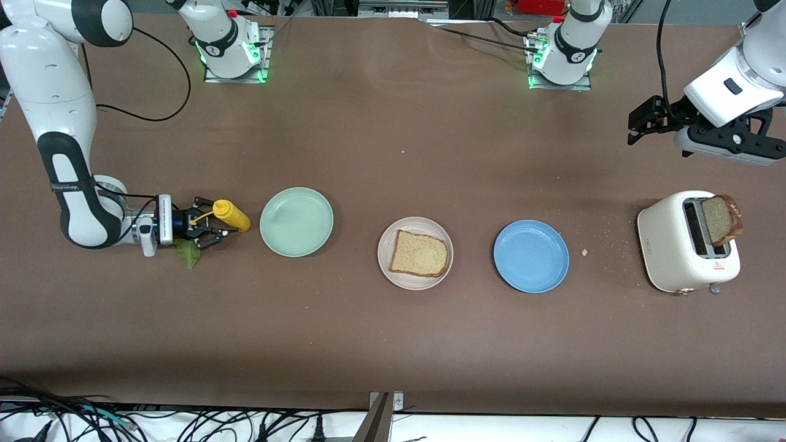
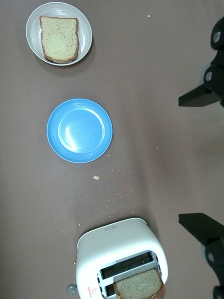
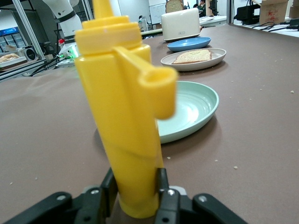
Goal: Make sandwich in beige plate with both arms
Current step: 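Lift the mustard bottle and carry it toward the beige plate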
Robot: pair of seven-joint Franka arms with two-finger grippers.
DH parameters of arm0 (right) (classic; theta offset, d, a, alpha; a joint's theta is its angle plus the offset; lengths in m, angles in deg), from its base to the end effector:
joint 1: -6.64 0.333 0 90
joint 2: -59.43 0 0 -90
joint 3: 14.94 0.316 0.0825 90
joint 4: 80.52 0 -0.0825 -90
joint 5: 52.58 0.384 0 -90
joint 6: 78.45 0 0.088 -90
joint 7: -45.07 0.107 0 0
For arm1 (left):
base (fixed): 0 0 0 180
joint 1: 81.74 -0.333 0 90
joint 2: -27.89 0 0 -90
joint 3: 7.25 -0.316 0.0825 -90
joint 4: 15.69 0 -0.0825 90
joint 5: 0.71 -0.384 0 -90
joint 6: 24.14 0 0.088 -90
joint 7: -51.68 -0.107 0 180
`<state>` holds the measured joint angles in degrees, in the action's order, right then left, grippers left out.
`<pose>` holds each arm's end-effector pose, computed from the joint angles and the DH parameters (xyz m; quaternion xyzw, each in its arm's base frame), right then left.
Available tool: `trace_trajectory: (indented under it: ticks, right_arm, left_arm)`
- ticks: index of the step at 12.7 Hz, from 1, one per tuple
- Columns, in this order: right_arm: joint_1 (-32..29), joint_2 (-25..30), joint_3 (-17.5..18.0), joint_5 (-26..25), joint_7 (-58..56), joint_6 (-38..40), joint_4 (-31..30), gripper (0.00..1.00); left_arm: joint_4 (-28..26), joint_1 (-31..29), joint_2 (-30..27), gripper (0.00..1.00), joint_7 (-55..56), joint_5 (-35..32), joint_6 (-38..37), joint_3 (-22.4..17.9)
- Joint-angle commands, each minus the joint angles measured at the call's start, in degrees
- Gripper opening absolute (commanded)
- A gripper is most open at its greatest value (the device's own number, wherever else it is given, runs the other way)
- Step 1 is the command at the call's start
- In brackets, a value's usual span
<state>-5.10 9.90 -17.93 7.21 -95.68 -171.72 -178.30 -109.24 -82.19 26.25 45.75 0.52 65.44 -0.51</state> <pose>0.5807 -0.0608 0.0871 -0.5799 -0.5836 -0.3188 0.4707 0.5400 -0.0628 0.6103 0.9941 -0.1062 -0.0205 0.0090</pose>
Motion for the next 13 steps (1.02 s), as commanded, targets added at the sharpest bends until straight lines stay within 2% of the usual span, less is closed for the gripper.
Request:
trace_trajectory:
  ticks: [1, 3, 5, 11, 13]
  right_arm:
    - [0.05, 0.58, 0.18, 1.03, -0.32, -0.5, -0.49, 0.0]
    - [0.92, 1.45, 0.27, 0.33, 1.86, -2.34, -0.23, 0.0]
    - [3.2, 4.52, 0.18, -3.16, 9.31, -4.36, 0.04, 0.0]
    - [10.93, 16.38, 0.18, -21.88, 41.64, -10.69, 0.13, 0.0]
    - [16.46, 20.25, 0.01, -28.9, 52.8, -11.57, 0.3, 0.0]
  left_arm:
    - [-0.41, -0.34, -0.47, 1.0, -0.4, 0.52, -0.56, -0.15]
    - [-0.41, -0.43, -0.47, 1.0, -0.4, 0.52, -0.56, -0.15]
    - [-0.41, -0.43, -0.47, 1.0, -0.49, 0.52, -0.56, -0.15]
    - [-0.41, -0.6, -0.47, 1.0, -0.49, 0.52, -0.64, -0.15]
    - [-0.41, -0.6, -0.47, 1.0, -0.49, 0.52, -0.64, -0.15]
